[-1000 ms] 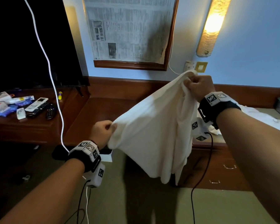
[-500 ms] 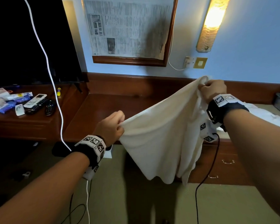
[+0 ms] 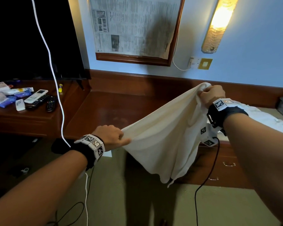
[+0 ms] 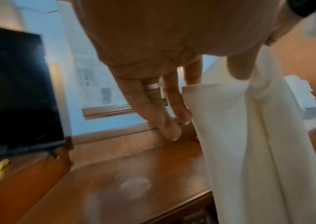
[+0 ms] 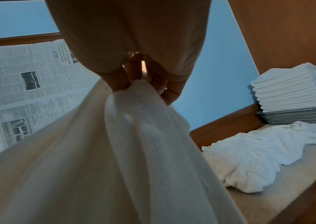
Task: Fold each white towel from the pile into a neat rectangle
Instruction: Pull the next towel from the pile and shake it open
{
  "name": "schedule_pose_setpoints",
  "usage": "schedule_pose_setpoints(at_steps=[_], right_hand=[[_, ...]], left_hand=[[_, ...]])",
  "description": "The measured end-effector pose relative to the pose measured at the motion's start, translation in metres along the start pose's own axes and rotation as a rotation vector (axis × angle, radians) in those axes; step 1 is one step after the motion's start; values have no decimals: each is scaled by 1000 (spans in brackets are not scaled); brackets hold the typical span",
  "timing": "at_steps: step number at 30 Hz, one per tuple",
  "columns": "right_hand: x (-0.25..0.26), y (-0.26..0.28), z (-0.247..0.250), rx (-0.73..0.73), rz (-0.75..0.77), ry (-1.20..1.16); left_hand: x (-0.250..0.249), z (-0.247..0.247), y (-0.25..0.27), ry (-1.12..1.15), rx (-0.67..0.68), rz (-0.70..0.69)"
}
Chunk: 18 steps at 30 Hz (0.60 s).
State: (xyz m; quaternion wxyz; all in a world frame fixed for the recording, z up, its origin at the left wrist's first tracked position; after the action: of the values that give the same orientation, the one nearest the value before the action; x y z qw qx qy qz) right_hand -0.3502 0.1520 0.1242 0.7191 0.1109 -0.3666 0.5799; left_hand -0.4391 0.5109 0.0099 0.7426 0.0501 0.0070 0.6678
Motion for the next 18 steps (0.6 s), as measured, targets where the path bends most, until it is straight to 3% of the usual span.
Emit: schedule_pose_setpoints(at_steps=[4, 9, 14, 18], right_hand=[[-6, -1, 0, 11, -51, 39], [-13, -5, -10, 61, -15, 36], [-30, -2, -16, 143, 32, 95], [-47, 7, -26, 234, 105, 102]], left_hand=[[17, -13, -3, 414, -68, 112], [33, -23, -4, 446, -47, 161], [53, -23, -6, 972, -487, 361], [70, -16, -20, 1166, -521, 533]])
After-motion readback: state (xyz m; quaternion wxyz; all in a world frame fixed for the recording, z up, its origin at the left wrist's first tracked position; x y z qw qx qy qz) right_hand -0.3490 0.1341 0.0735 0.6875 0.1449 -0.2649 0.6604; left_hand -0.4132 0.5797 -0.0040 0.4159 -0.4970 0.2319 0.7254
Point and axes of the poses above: each hand's wrist, its own y-axis away from the middle knuckle, its own z-axis out of the back of the hand, x = y × z, the point moved 2 cm from there along -y, towards the middle knuckle, and after that the axes turned 12 degrees about z, right-handed, at the moved point
